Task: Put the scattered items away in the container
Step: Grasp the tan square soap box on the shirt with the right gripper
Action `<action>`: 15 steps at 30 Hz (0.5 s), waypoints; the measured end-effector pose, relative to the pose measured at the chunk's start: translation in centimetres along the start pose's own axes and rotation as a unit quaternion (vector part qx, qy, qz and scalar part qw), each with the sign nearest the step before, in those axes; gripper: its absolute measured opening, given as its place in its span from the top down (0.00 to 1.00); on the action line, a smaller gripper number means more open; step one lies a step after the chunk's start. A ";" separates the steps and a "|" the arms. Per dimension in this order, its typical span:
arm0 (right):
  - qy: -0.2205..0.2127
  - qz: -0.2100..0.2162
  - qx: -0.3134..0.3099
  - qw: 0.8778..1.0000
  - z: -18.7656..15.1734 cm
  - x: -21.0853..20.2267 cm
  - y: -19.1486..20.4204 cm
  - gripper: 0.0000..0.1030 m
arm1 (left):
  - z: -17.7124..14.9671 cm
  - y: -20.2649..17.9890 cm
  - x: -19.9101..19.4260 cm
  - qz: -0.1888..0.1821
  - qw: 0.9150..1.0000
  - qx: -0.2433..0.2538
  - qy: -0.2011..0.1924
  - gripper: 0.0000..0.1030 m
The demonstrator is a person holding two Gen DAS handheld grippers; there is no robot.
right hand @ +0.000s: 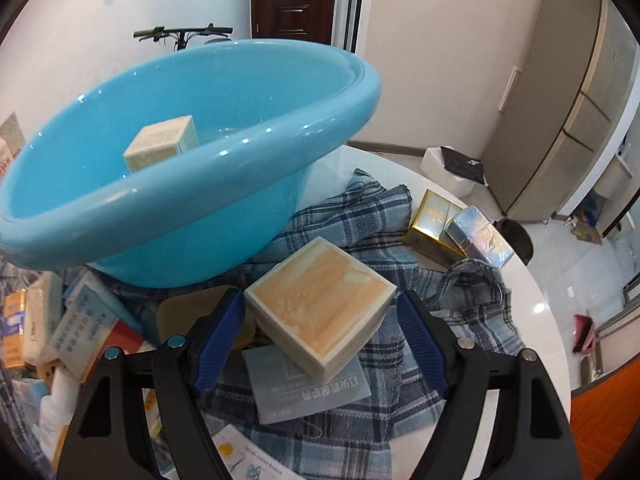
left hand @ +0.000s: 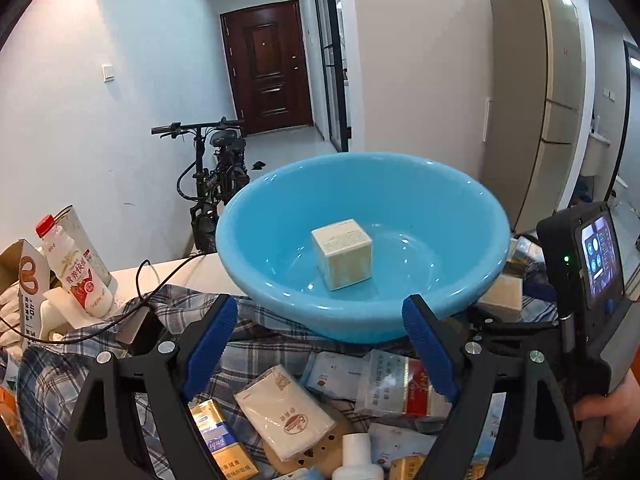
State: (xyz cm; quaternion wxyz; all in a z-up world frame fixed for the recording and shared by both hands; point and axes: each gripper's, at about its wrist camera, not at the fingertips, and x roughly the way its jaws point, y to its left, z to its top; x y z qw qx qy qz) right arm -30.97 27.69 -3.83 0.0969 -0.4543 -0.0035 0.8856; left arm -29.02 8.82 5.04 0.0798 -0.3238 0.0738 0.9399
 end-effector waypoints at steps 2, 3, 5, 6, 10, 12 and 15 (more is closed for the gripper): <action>0.002 -0.003 -0.005 1.000 0.0 0.4 0.2 0.25 | -0.1 0.3 0.0 -0.007 1.000 -0.009 -0.001 0.16; 0.002 -0.002 -0.005 1.000 0.0 0.6 0.2 0.25 | -0.1 0.4 0.0 -0.009 1.000 -0.012 -0.001 0.16; 0.003 0.005 -0.004 1.000 -0.1 0.8 0.2 0.25 | -0.2 0.5 0.0 -0.011 1.000 -0.014 -0.001 0.16; 0.004 0.005 -0.004 1.000 -0.1 0.9 0.2 0.27 | -0.2 0.6 0.0 -0.011 1.000 -0.014 -0.002 0.16; 0.001 0.006 -0.004 1.000 -0.6 0.4 -0.2 0.32 | -0.3 0.8 0.2 -0.015 1.000 -0.020 0.000 0.16; 0.000 0.016 0.006 1.000 -0.8 -0.1 -0.7 0.32 | -0.3 0.9 0.5 -0.018 1.000 -0.025 0.003 0.16; -0.008 0.022 0.018 1.000 -0.8 -1.3 -1.5 0.32 | -0.4 0.9 0.6 -0.022 0.999 -0.027 0.006 0.16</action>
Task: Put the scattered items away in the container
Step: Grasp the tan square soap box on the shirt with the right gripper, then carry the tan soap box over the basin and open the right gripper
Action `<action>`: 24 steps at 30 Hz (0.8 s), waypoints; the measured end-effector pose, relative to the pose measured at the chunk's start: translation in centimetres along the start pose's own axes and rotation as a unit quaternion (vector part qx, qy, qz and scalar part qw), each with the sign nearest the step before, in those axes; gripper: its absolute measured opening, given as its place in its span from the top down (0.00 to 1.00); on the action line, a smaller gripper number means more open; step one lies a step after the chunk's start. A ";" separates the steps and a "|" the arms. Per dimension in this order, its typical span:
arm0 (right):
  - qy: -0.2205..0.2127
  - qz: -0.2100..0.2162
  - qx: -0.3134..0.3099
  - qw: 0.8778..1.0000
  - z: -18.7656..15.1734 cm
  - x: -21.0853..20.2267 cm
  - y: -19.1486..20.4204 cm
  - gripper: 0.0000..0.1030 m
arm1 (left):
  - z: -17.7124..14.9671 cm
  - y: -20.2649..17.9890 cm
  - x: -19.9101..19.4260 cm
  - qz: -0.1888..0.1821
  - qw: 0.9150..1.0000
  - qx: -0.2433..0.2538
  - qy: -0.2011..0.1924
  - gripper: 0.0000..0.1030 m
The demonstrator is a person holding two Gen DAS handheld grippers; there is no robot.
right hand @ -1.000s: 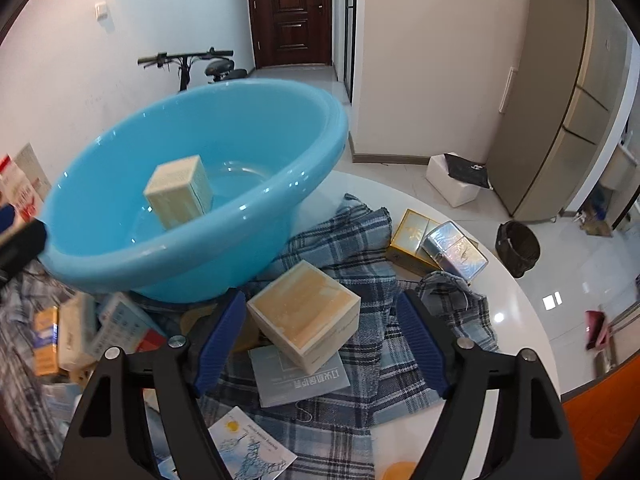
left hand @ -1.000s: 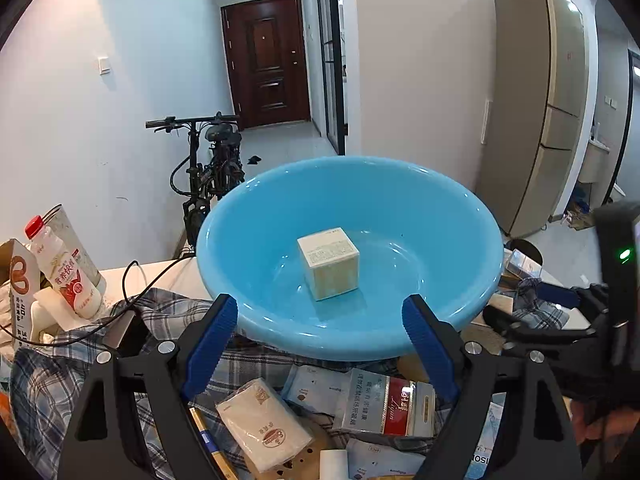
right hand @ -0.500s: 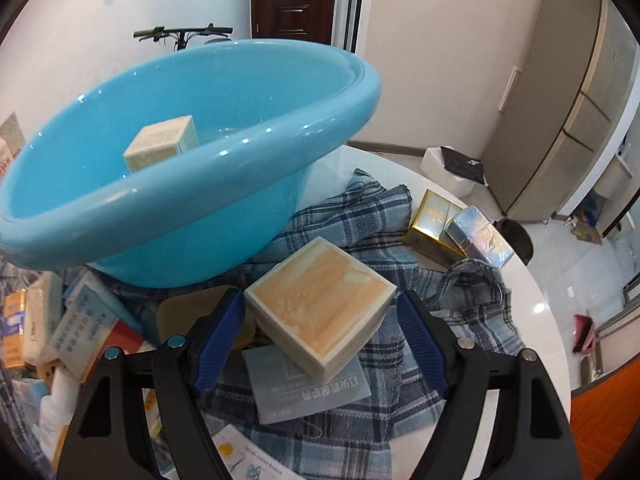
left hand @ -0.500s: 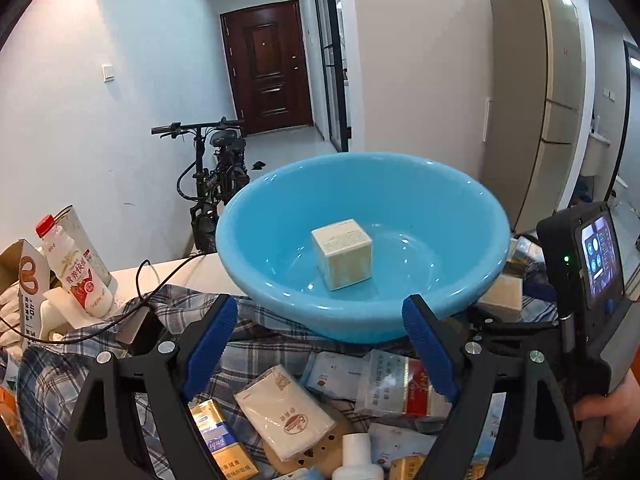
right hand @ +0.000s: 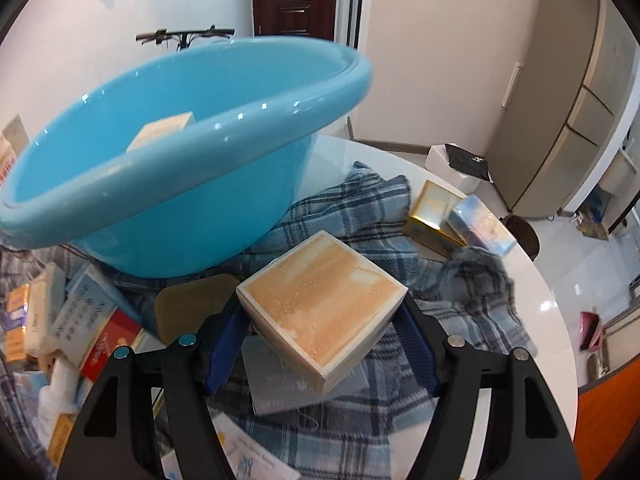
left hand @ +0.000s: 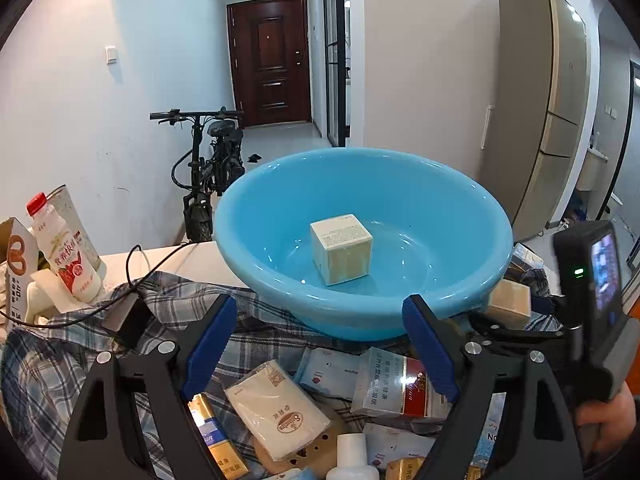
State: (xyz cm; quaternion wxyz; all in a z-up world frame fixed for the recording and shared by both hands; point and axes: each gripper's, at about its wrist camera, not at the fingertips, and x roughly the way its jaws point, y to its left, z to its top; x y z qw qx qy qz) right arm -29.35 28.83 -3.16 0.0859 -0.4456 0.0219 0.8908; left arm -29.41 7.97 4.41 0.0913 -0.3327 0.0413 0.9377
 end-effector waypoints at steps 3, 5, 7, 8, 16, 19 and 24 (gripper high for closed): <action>-0.013 0.001 0.001 1.000 0.0 -1.4 -0.3 0.32 | -0.1 -0.3 -0.1 0.000 1.000 0.005 -0.001 0.16; -0.021 0.002 0.003 1.000 0.1 -2.3 -0.5 0.32 | -0.1 -0.4 -0.2 0.001 1.000 0.006 -0.002 0.16; -0.031 0.003 0.006 1.000 0.2 -3.3 -0.7 0.32 | -0.1 -0.5 -0.3 0.000 1.000 0.007 -0.002 0.16; -0.035 0.004 0.006 0.999 0.3 -3.8 -0.8 0.32 | -0.1 -0.6 -0.3 0.001 1.000 0.007 -0.003 0.16; -0.078 0.011 0.002 0.997 1.5 -7.8 -0.4 0.32 | 0.5 -0.5 -1.3 0.004 1.000 0.007 -0.009 0.16; -0.093 0.016 -0.004 0.996 2.4 -8.9 0.3 0.32 | 1.0 -0.3 -1.9 0.005 1.000 0.004 -0.014 0.16; -0.112 0.030 -0.006 0.993 3.7 -10.2 1.3 0.32 | 2.1 0.2 -2.7 0.011 1.000 0.003 -0.025 0.16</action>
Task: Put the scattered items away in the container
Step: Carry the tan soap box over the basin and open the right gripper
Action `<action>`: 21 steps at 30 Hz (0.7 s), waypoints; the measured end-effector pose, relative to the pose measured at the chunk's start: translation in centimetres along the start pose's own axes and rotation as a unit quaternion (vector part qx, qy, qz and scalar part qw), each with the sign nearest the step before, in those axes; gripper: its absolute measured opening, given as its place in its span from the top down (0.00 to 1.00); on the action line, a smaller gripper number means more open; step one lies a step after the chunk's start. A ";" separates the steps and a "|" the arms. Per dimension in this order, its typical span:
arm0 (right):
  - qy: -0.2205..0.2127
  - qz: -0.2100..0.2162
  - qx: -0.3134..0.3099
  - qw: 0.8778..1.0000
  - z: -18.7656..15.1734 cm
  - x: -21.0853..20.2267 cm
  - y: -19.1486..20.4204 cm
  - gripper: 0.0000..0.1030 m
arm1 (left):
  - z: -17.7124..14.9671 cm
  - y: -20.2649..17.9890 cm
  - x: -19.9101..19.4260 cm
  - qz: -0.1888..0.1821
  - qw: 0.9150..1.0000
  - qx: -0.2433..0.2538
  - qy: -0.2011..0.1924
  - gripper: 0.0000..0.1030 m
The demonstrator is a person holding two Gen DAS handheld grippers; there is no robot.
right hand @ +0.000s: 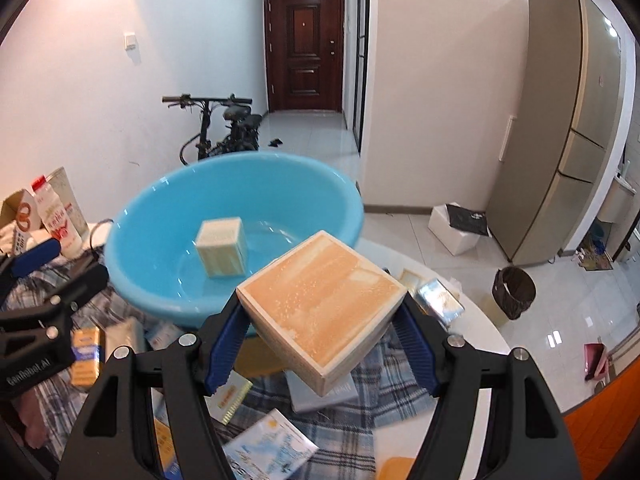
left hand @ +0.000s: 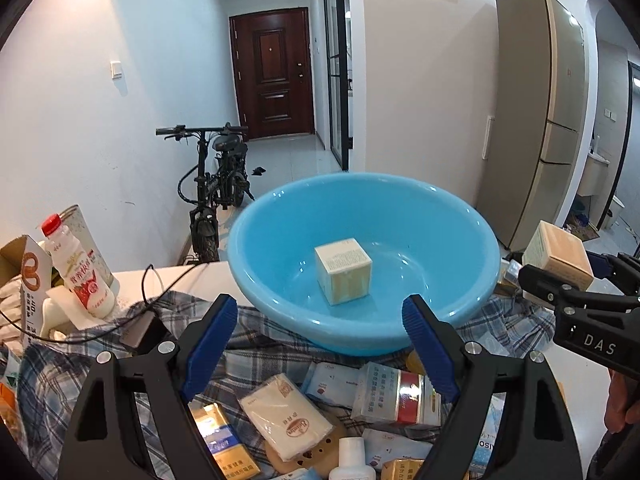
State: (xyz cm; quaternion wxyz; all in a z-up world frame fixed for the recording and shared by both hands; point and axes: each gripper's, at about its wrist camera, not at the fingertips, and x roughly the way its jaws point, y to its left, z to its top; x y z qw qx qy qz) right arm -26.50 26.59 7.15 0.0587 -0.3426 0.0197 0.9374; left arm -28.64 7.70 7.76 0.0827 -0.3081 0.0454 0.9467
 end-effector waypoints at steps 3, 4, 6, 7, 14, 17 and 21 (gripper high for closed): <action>-0.007 0.008 -0.004 1.000 1.0 -0.1 0.7 0.32 | 0.7 0.3 -0.3 0.003 1.000 -0.002 -0.006 0.16; -0.010 0.010 -0.006 1.000 1.2 -0.1 1.0 0.32 | 1.0 0.4 -0.3 0.003 1.000 -0.002 -0.007 0.16; -0.013 0.013 -0.010 1.000 1.7 -0.1 1.7 0.32 | 1.5 0.6 -0.2 0.005 1.000 -0.001 -0.010 0.16; -0.014 0.015 -0.013 1.000 1.9 -0.1 2.0 0.32 | 1.7 0.7 -0.2 0.007 1.000 -0.001 -0.012 0.16; -0.019 0.028 -0.019 0.999 3.3 0.8 3.2 0.32 | 3.0 1.5 0.9 0.010 1.000 -0.008 -0.018 0.16; -0.020 0.036 -0.015 0.999 3.7 1.6 3.6 0.32 | 3.2 2.1 1.6 0.013 1.000 -0.013 -0.018 0.16; -0.010 0.039 -0.021 0.999 4.0 3.2 4.5 0.32 | 3.2 2.7 2.9 0.015 1.000 -0.016 -0.009 0.16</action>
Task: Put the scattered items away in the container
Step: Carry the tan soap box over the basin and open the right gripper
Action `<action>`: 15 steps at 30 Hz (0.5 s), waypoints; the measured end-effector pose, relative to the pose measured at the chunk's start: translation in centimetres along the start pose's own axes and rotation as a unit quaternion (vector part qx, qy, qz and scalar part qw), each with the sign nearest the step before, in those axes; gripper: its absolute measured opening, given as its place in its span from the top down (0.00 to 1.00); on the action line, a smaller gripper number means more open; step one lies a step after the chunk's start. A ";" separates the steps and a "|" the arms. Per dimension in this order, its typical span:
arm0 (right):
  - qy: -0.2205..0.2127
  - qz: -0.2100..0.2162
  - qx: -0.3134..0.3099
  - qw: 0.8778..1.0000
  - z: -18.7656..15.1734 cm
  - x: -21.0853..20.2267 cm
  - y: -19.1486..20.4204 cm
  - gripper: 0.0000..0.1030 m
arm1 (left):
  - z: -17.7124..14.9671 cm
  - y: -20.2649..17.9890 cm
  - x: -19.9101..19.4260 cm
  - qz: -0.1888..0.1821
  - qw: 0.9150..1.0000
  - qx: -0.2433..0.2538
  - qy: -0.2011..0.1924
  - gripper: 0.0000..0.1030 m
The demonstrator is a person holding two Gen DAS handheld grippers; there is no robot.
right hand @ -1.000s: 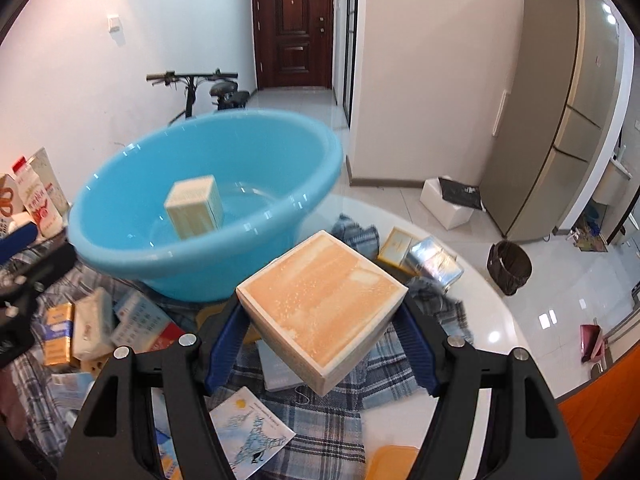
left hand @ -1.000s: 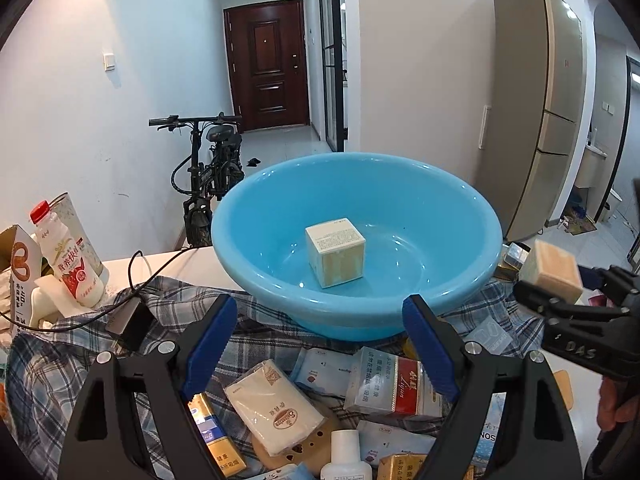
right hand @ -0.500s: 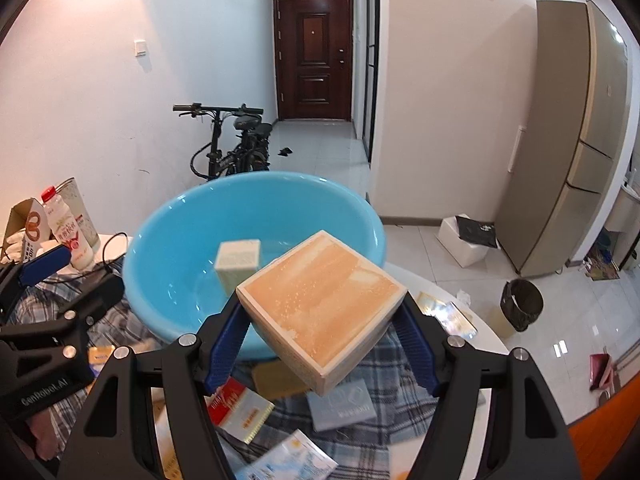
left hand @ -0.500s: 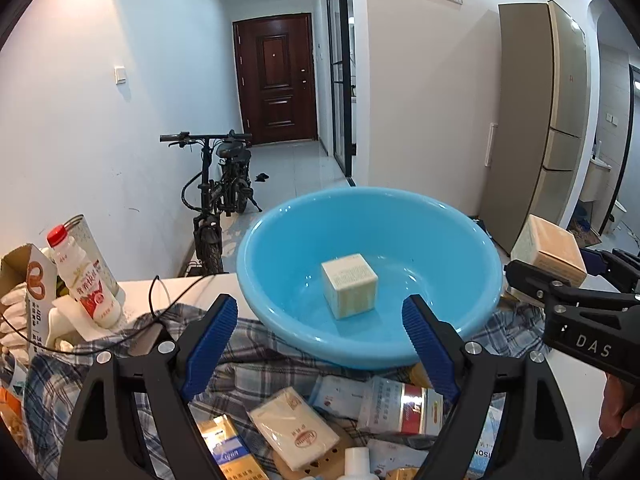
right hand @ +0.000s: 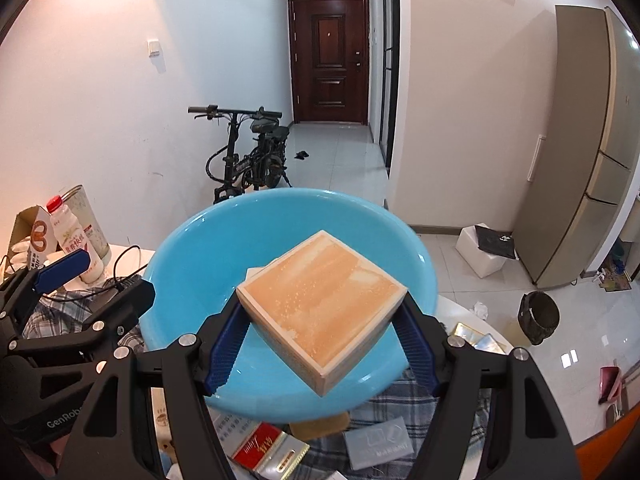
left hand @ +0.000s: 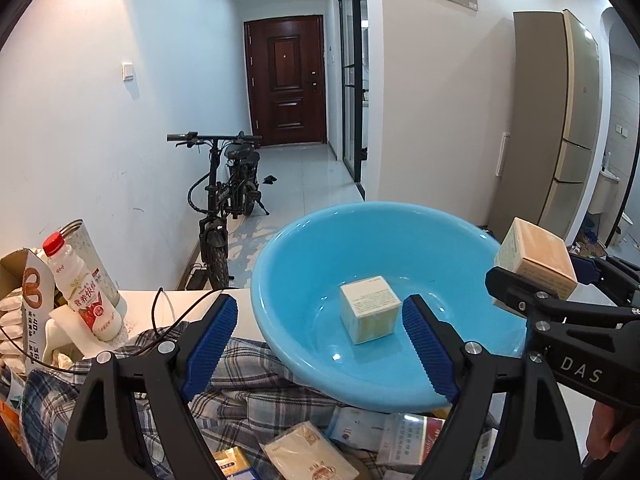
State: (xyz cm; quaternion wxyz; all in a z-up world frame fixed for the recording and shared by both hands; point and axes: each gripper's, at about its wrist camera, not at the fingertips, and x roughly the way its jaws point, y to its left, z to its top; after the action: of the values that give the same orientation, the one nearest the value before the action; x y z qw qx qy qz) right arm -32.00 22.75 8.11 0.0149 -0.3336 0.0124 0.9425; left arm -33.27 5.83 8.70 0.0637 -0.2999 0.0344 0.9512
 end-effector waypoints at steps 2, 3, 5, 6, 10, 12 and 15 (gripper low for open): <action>0.004 -0.002 -0.007 1.000 -0.1 0.6 0.2 0.32 | 0.1 0.3 0.8 0.005 1.000 0.001 0.007 0.16; 0.006 -0.002 -0.007 1.000 0.0 0.9 0.2 0.32 | 0.1 0.4 1.1 0.005 1.000 0.000 0.009 0.16; 0.010 0.002 -0.005 1.000 0.0 1.4 0.1 0.32 | 0.3 0.7 1.7 0.002 1.000 -0.001 0.013 0.16; 0.012 0.002 -0.004 1.000 0.1 1.7 0.1 0.32 | 0.4 0.7 1.9 0.001 1.000 -0.002 0.014 0.16; 0.018 -0.001 -0.003 1.000 0.2 2.5 -0.2 0.32 | 0.7 1.0 2.4 0.002 1.000 -0.004 0.016 0.16; 0.021 -0.005 0.000 1.000 0.2 2.9 -0.6 0.32 | 0.8 1.1 2.6 0.004 1.000 -0.006 0.017 0.16; 0.031 -0.011 -0.004 0.999 0.1 3.7 -0.8 0.32 | 0.6 1.3 2.8 0.005 1.000 -0.008 0.019 0.16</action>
State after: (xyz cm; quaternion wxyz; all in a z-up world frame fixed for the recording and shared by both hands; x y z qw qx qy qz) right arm -34.90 23.65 5.82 0.0236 -0.3631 0.0054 0.9314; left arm -36.07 4.87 7.63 0.0560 -0.3182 0.0295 0.9459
